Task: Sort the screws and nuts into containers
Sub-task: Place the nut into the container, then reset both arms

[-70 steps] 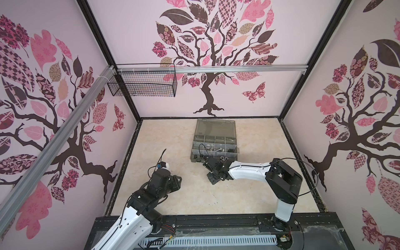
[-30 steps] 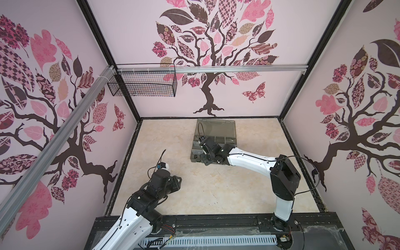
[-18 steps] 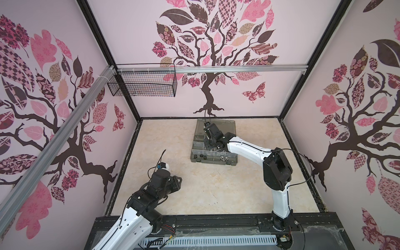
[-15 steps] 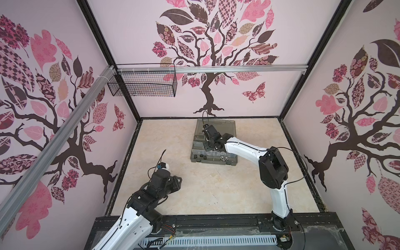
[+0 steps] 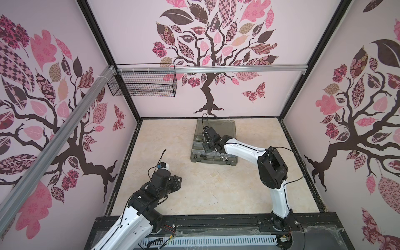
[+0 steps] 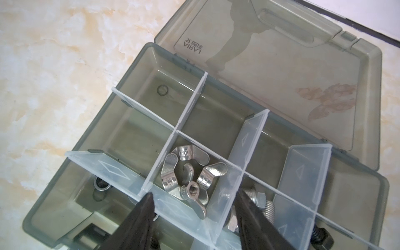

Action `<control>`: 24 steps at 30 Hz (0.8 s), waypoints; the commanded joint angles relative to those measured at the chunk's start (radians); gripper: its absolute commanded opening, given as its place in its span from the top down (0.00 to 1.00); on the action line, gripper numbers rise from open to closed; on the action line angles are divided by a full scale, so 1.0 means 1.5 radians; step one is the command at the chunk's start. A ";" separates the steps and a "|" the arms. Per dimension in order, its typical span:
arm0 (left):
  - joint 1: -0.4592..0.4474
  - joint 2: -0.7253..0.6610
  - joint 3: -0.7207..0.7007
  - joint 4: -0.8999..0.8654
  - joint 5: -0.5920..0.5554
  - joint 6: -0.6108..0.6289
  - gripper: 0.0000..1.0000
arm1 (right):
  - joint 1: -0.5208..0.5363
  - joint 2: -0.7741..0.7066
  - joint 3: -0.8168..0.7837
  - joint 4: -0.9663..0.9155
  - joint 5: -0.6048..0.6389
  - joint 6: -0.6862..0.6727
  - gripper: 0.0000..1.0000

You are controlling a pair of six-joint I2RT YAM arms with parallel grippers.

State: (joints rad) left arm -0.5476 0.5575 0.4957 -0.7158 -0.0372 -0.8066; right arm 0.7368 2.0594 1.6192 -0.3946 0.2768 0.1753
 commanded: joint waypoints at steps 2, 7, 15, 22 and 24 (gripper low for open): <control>0.003 0.004 0.024 0.013 -0.042 0.016 0.65 | -0.001 -0.086 -0.029 0.018 0.011 -0.011 0.33; 0.003 -0.007 0.061 0.030 -0.130 0.056 0.64 | -0.001 -0.186 -0.126 0.076 -0.006 -0.023 0.23; 0.005 -0.038 0.084 0.158 -0.462 0.198 0.26 | -0.007 -0.543 -0.461 0.338 0.152 -0.069 0.01; 0.096 0.002 -0.051 0.451 -0.618 0.342 0.02 | -0.079 -0.830 -0.828 0.631 0.244 -0.159 0.00; 0.192 0.051 -0.058 0.446 -0.542 0.306 0.02 | -0.123 -0.855 -0.889 0.660 0.248 -0.171 0.00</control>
State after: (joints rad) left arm -0.3725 0.5697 0.4492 -0.1787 -0.8524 -0.3885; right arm 0.6056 0.7967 0.3832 0.4297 0.5808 -0.0040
